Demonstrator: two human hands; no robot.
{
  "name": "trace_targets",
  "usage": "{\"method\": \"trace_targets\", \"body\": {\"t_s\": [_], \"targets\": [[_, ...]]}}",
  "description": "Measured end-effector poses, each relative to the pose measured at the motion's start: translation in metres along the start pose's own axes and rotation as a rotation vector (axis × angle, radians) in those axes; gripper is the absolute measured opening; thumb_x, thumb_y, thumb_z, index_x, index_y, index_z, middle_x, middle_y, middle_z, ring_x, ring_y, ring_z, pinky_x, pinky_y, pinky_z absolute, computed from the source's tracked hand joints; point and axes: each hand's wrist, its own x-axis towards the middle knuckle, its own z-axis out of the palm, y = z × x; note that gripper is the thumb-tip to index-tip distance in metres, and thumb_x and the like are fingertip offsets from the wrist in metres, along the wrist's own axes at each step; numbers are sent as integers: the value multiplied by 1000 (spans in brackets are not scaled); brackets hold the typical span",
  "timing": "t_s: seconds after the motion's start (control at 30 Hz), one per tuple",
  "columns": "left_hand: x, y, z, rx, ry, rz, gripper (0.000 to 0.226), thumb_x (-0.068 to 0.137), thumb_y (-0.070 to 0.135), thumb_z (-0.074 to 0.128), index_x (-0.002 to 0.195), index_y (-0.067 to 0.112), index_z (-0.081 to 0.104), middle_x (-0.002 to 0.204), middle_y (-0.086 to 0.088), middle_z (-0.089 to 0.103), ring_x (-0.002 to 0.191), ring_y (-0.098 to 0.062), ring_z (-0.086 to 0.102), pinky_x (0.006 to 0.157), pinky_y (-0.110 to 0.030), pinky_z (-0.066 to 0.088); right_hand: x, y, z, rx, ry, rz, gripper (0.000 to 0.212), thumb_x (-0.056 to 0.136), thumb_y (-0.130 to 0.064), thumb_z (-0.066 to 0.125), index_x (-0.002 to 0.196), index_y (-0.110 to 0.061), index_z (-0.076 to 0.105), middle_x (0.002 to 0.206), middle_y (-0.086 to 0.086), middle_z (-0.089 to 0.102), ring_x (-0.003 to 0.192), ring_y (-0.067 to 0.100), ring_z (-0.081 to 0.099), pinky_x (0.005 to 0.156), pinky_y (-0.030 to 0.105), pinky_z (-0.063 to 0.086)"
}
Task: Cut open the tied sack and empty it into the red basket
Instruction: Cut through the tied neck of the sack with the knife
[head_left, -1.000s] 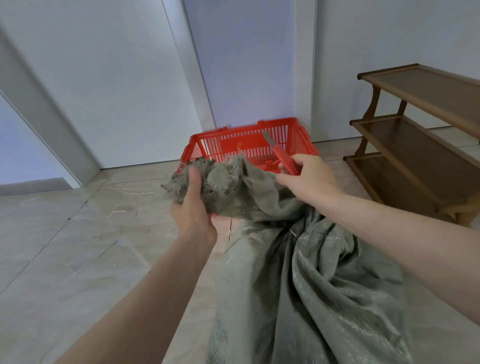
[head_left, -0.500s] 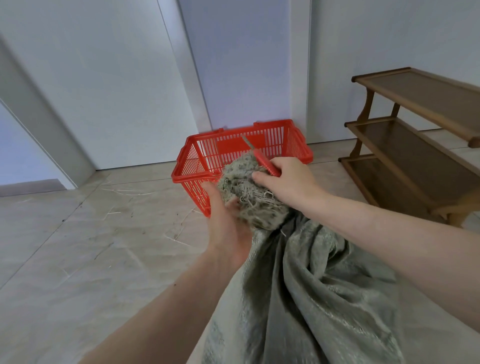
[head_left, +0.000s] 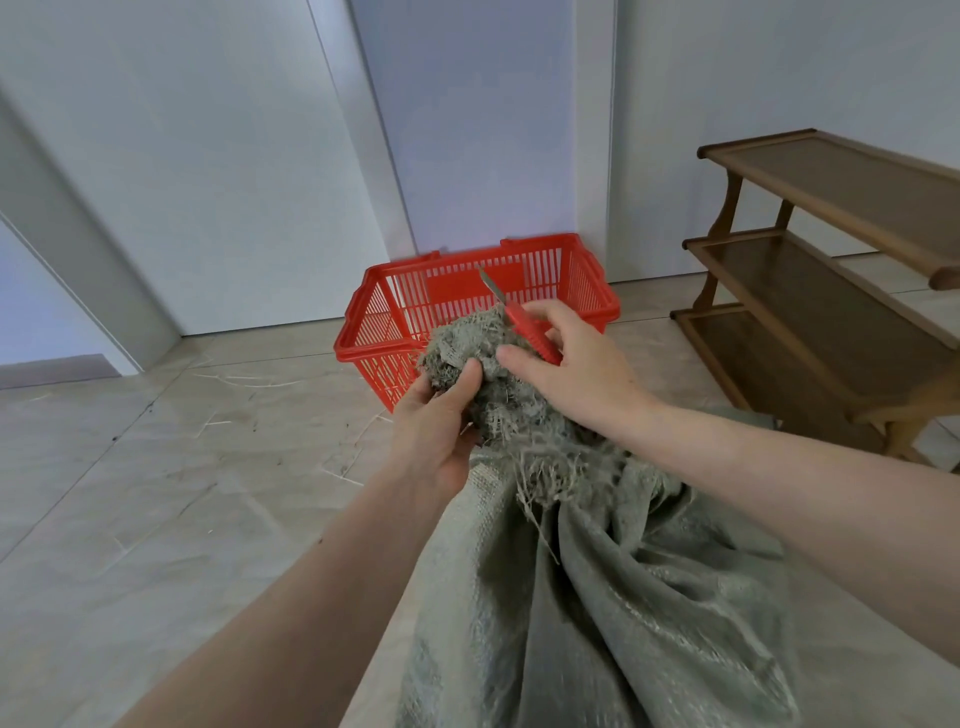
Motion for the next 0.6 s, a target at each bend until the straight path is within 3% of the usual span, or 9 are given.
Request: {"method": "trace_targets", "body": {"t_s": [0.07,0.13,0.23,0.33,0.43,0.53,0.6], "targets": [[-3,1,2,-4,-46,56,13,90,10,69,102,13,66,82,-5,75,64,-18,71,58,-33,60,1,-5,-2,-33,-6,-49,22,85,-51,70,96,-34,61,78,-17,60,69,-3,56,64,23,40],[-4,3,2,-42,-47,88,19,89,8,70,107,12,67,93,-9,77,74,-20,75,65,-37,63,4,-4,-3,-63,33,-32,24,89,-46,68,76,-28,58,65,-13,55,59,3,52,58,27,35],[-3,7,3,-70,-32,112,30,87,6,71,116,8,66,117,-15,73,93,-23,73,80,-40,63,7,0,-2,-7,86,48,29,98,-40,56,74,-23,54,63,-10,52,56,8,49,56,27,33],[-3,7,4,-85,8,142,35,87,5,71,121,1,64,121,-20,70,101,-31,71,88,-49,59,6,-2,1,43,127,65,34,101,-37,52,69,-26,47,58,-11,47,51,6,45,54,25,32],[-3,7,7,-117,16,159,56,76,17,78,126,-1,61,124,-23,68,110,-37,68,95,-56,54,6,-5,3,65,168,93,32,101,-37,51,72,-25,49,59,-11,48,50,6,45,52,23,31],[-5,6,9,-57,-55,82,78,63,16,83,134,2,54,127,-19,67,108,-30,69,85,-43,60,7,-7,1,90,204,129,31,101,-38,50,74,-25,52,63,-8,52,57,7,49,54,25,32],[-4,5,7,12,-101,52,80,59,9,84,133,2,54,125,-18,68,100,-25,70,80,-37,59,7,-7,-2,66,238,118,33,101,-38,52,70,-25,51,63,-8,52,59,8,50,54,26,31]]}}
